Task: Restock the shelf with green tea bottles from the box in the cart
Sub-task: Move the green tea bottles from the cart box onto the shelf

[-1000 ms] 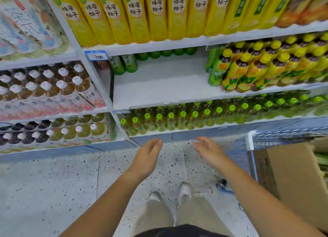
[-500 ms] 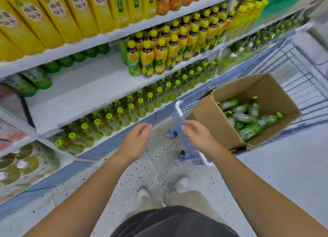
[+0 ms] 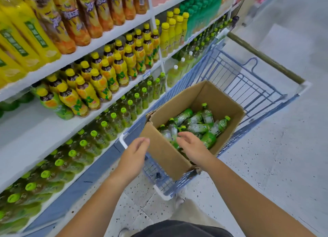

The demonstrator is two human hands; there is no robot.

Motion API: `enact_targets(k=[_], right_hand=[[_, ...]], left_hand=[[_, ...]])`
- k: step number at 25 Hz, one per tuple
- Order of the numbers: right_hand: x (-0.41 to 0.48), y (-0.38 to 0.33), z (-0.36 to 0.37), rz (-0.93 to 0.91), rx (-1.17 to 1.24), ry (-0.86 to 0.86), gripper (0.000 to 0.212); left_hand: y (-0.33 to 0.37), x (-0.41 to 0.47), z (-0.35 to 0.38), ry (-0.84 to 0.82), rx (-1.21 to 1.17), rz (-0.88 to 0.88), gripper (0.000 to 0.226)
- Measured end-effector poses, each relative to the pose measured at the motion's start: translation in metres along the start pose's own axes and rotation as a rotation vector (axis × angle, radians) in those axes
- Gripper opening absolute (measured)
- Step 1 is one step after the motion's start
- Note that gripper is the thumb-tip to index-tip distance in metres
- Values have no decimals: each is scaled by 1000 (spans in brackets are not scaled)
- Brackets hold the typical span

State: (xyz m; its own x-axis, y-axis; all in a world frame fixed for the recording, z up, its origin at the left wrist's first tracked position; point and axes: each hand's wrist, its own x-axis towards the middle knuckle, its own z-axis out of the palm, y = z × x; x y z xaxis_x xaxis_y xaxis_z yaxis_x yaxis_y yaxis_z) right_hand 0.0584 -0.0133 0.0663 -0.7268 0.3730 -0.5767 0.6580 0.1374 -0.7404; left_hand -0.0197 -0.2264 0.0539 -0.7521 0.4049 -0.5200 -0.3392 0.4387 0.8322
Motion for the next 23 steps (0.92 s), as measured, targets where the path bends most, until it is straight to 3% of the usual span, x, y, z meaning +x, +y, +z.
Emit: enact_targets(k=[6,10,17,21,23], right_hand=[[89,38,-113,147,-43,-63,50],[135,61,-149,258,-126,-64,49],[176,104,-164,485,-4,190,60],[207,115,-174,612,91,333,55],[226,122,-176,621,104,369,43]], left_hand=[[63,84,103,-28,52,-39,33],[71,132,143,-69,139,-154,48],[33,216,186,-230,367,-378,67],[15,248,208,-274,501,-509,72],[7,252,219,-296,522,-569,69]])
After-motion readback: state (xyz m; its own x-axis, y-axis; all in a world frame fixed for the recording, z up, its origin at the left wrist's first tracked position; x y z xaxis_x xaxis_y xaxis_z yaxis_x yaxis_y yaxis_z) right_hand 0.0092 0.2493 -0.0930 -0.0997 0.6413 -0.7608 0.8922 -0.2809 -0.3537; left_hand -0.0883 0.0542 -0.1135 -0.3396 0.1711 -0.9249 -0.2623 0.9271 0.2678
